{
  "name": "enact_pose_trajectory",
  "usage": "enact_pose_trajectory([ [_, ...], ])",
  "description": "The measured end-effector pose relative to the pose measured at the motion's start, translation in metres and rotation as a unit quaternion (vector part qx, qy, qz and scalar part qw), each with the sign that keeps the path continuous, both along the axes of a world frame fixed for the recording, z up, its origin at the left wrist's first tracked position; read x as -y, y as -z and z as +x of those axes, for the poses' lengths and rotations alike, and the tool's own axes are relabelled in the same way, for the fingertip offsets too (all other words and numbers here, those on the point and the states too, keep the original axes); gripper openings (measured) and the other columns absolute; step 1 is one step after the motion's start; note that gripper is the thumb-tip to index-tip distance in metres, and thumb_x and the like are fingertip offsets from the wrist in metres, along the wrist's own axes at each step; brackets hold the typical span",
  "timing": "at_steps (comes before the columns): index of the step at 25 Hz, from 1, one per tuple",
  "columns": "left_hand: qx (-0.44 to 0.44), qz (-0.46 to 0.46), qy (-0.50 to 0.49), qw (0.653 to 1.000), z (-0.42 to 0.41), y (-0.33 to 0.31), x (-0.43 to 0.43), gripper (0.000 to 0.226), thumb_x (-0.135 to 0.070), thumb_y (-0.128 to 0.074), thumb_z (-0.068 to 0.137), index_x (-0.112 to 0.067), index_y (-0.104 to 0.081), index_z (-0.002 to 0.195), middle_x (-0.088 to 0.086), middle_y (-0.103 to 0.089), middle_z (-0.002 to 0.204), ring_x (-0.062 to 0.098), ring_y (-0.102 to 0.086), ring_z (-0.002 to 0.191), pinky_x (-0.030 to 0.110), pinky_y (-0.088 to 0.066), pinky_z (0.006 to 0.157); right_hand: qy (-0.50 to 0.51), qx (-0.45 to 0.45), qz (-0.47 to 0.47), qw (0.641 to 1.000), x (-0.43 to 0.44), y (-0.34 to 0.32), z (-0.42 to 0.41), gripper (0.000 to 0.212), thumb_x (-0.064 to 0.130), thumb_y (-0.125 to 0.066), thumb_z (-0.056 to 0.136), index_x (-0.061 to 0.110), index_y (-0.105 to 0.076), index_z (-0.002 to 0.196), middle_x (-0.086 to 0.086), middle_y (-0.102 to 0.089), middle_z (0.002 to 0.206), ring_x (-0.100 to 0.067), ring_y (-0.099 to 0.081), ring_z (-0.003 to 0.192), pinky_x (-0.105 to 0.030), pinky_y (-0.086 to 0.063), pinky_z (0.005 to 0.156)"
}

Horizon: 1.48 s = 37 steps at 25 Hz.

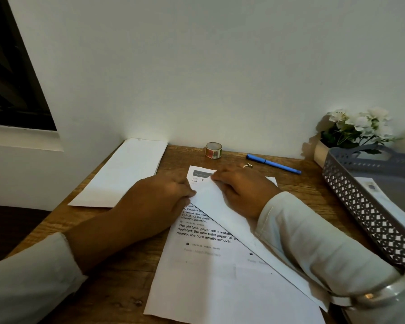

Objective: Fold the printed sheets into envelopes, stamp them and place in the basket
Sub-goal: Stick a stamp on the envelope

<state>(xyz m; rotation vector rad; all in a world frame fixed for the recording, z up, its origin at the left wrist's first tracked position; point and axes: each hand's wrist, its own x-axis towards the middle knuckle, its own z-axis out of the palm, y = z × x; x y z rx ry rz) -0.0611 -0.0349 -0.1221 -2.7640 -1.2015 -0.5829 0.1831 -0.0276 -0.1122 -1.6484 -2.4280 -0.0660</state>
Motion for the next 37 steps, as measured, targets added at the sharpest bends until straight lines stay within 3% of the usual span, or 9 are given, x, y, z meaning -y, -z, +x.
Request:
enact_pose_trajectory([
  [5,-0.003,-0.014,0.001,1.0,0.0,0.001,-0.006,0.046,-0.047,-0.041,0.092,-0.027,-0.073,0.118,-0.007,-0.066,0.125,0.014,-0.063,0.109,0.016,-0.04,0.085,-0.085,0.039,-0.006,0.996,0.019,-0.003,-0.021,0.035,0.022,-0.047,0.1,0.028,-0.067,0.129,0.009,-0.066,0.129,-0.019,-0.057,0.116,-0.04,-0.048,0.096],
  [10,0.005,-0.023,0.006,1.0,-0.001,0.0,-0.007,0.041,-0.046,-0.044,0.094,-0.028,-0.072,0.119,-0.01,-0.066,0.125,0.012,-0.061,0.111,0.016,-0.04,0.085,0.011,0.044,0.04,0.998,0.006,-0.006,-0.004,0.036,0.028,-0.042,0.096,0.024,-0.075,0.109,0.006,-0.072,0.112,-0.027,-0.062,0.108,-0.041,-0.05,0.09],
  [14,-0.008,-0.027,0.006,1.0,-0.002,0.001,-0.01,0.041,-0.046,-0.045,0.094,-0.028,-0.072,0.118,-0.009,-0.066,0.124,0.013,-0.061,0.11,0.015,-0.041,0.085,-0.073,0.011,-0.016,0.997,0.018,-0.005,-0.02,0.04,0.02,-0.044,0.095,0.025,-0.073,0.122,0.007,-0.07,0.122,-0.02,-0.059,0.114,-0.04,-0.048,0.097],
  [19,-0.018,-0.019,0.014,1.0,-0.001,0.0,-0.002,0.037,-0.044,-0.05,0.098,-0.03,-0.066,0.128,-0.011,-0.061,0.132,0.011,-0.057,0.118,0.022,-0.044,0.094,0.015,0.002,0.002,1.0,0.0,0.002,-0.006,0.049,0.036,-0.032,0.096,0.024,-0.068,0.126,0.007,-0.067,0.13,-0.026,-0.06,0.118,-0.045,-0.049,0.098],
  [26,-0.02,0.0,0.006,1.0,0.029,-0.003,-0.015,0.045,-0.044,-0.041,0.101,-0.026,-0.057,0.139,-0.009,-0.054,0.141,0.013,-0.046,0.128,0.033,-0.041,0.105,0.015,0.001,-0.021,1.0,0.0,0.002,-0.006,0.039,0.028,-0.04,0.102,0.024,-0.064,0.133,0.007,-0.063,0.136,-0.023,-0.057,0.122,-0.044,-0.047,0.101],
  [32,-0.031,-0.002,0.018,0.999,0.001,-0.005,0.004,0.038,-0.044,-0.045,0.101,-0.032,-0.062,0.133,-0.013,-0.057,0.137,0.009,-0.053,0.123,0.024,-0.044,0.097,0.013,0.02,-0.005,1.0,0.003,-0.001,-0.006,0.043,0.03,-0.038,0.097,0.027,-0.065,0.131,0.007,-0.062,0.136,-0.025,-0.056,0.123,-0.044,-0.045,0.102],
  [37,-0.031,-0.013,0.012,0.999,0.004,-0.008,0.002,0.038,-0.044,-0.042,0.102,-0.032,-0.064,0.13,-0.012,-0.059,0.135,0.009,-0.056,0.117,0.02,-0.044,0.095,-0.046,0.046,-0.023,0.998,0.014,-0.001,-0.023,0.038,0.025,-0.043,0.103,0.033,-0.058,0.138,0.013,-0.055,0.146,-0.018,-0.046,0.133,-0.044,-0.035,0.11],
])
